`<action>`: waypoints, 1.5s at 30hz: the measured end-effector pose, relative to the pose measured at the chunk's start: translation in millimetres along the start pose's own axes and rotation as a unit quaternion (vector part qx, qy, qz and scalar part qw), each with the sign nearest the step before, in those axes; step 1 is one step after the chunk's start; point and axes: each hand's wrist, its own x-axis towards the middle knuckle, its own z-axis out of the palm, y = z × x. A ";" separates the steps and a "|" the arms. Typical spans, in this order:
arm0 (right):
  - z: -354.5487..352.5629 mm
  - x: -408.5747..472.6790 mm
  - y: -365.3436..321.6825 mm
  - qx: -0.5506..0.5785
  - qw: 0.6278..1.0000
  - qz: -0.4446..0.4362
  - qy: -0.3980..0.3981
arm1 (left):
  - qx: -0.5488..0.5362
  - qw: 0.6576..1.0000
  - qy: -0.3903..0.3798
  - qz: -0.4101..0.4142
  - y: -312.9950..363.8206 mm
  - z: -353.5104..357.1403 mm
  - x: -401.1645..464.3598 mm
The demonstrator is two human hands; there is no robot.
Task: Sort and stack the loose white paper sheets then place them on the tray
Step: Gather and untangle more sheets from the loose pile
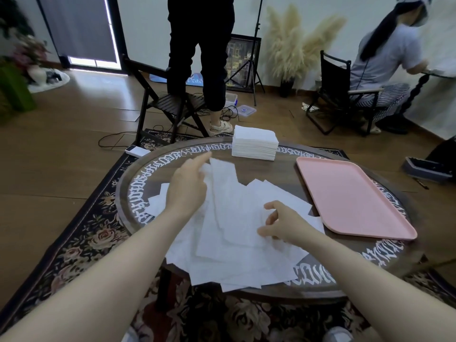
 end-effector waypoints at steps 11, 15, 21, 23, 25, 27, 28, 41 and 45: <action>4.1 4.0 -8.0 0.155 0.988 0.015 -0.003 | -0.113 0.989 -0.014 -0.093 -8.1 -2.6 2.8; 5.9 10.5 -14.5 0.207 0.976 0.056 0.019 | -0.142 0.978 0.013 -0.154 -12.5 -9.0 7.5; 14.8 18.4 -27.1 0.285 0.957 0.044 0.027 | -0.124 0.982 -0.023 -0.143 -12.0 -13.0 4.6; 18.1 19.3 -29.6 0.274 0.960 0.049 0.008 | -0.116 0.983 -0.028 -0.138 -13.5 -14.6 3.4; 20.4 20.5 -31.5 0.252 0.966 0.047 -0.004 | -0.122 0.983 -0.022 -0.133 -14.9 -19.3 3.9; 21.2 21.1 -33.5 0.240 0.970 0.043 -0.006 | -0.131 0.983 0.010 -0.129 -16.0 -26.0 4.7; 21.5 20.9 -34.3 0.234 0.971 0.040 -0.006 | -0.134 0.983 0.035 -0.124 -15.6 -30.0 4.4; 16.0 17.6 -37.7 0.212 0.977 0.023 0.003 | 0.094 0.980 0.081 0.155 -11.2 -44.2 -7.0; 13.0 18.9 -36.1 0.201 0.979 0.022 0.019 | 0.182 0.936 -0.234 0.192 -11.2 -15.8 -23.3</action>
